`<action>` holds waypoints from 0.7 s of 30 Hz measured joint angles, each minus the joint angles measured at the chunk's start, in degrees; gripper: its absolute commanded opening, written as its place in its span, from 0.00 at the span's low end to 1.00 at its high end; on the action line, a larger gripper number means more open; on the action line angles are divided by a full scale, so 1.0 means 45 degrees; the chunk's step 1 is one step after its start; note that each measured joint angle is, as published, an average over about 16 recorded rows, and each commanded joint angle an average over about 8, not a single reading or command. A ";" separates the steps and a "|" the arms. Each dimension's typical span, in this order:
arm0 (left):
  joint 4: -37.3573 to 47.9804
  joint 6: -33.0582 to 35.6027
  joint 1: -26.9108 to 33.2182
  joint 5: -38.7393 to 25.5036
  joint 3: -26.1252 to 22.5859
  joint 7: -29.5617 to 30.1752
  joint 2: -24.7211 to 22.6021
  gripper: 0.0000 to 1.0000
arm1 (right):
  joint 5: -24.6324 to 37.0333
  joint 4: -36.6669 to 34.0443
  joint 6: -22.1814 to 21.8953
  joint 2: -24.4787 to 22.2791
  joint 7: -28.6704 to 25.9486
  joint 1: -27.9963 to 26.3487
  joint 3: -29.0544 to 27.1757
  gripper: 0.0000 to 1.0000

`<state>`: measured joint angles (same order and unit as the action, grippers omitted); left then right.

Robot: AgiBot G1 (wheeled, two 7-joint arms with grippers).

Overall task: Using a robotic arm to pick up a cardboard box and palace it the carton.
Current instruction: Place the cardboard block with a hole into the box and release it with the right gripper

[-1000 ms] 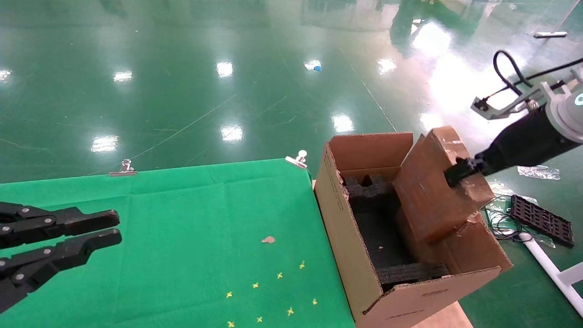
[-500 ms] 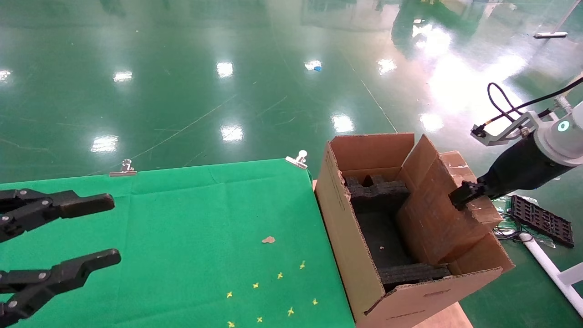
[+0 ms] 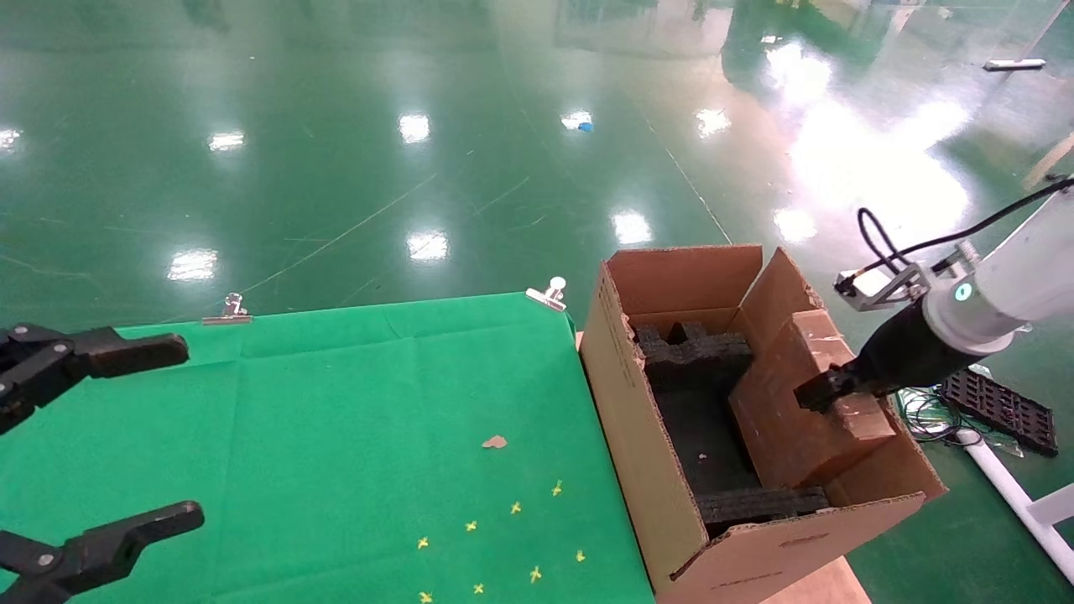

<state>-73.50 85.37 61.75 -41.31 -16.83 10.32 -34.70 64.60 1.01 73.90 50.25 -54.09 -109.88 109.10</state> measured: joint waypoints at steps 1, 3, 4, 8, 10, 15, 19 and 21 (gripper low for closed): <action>0.0000 0.0000 0.0000 0.0001 -0.0001 0.0000 0.0000 1.00 | -0.0055 -0.0002 -0.0151 0.0018 -0.0003 0.0175 -0.0038 0.00; 0.0000 -0.0001 0.0000 0.0002 -0.0002 -0.0001 0.0001 1.00 | -0.0163 -0.0004 -0.0454 0.0058 0.0000 0.0520 -0.0112 0.00; 0.0000 -0.0001 0.0001 0.0002 -0.0003 -0.0001 0.0001 1.00 | -0.0214 -0.0005 -0.0607 0.0080 0.0003 0.0688 -0.0147 0.00; 0.0000 -0.0003 0.0001 0.0004 -0.0006 -0.0003 0.0002 1.00 | -0.0454 0.0002 -0.1227 0.0157 0.0057 0.1324 -0.0313 0.00; 0.0000 -0.0003 0.0002 0.0005 -0.0007 -0.0004 0.0003 1.00 | -0.0587 0.0012 -0.1531 0.0185 0.0120 0.1605 -0.0405 0.00; 0.0000 -0.0005 0.0002 0.0008 -0.0011 -0.0006 0.0005 1.00 | -0.0890 0.0029 -0.2169 0.0223 0.0341 0.2139 -0.0616 0.15; 0.0000 -0.0006 0.0003 0.0010 -0.0014 -0.0007 0.0006 1.00 | -0.1060 0.0019 -0.2500 0.0226 0.0532 0.2354 -0.0735 0.65; 0.0000 -0.0007 0.0003 0.0011 -0.0015 -0.0008 0.0006 1.00 | -0.1119 0.0010 -0.2588 0.0216 0.0622 0.2395 -0.0777 0.90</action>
<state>-73.50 85.34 61.77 -41.27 -16.90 10.29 -34.67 59.57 1.05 62.25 51.22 -51.28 -99.10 105.60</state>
